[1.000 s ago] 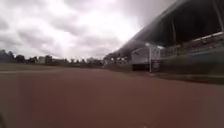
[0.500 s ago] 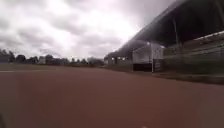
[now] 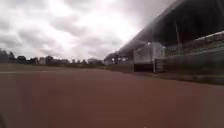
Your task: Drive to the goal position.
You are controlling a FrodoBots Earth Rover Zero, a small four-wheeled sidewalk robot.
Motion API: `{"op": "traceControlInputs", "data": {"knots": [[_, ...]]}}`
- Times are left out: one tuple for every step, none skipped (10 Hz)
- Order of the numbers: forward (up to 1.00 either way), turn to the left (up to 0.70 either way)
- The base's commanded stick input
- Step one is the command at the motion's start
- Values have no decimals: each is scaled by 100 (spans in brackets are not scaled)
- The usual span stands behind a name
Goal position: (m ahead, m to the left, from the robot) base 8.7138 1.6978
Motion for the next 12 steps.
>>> {"op": "traceControlInputs", "data": {"knots": [[70,0],[70,0],[70,0],[70,0],[70,0],[70,0],[70,0],[70,0],[70,0],[70,0],[70,0],[70,0]]}}
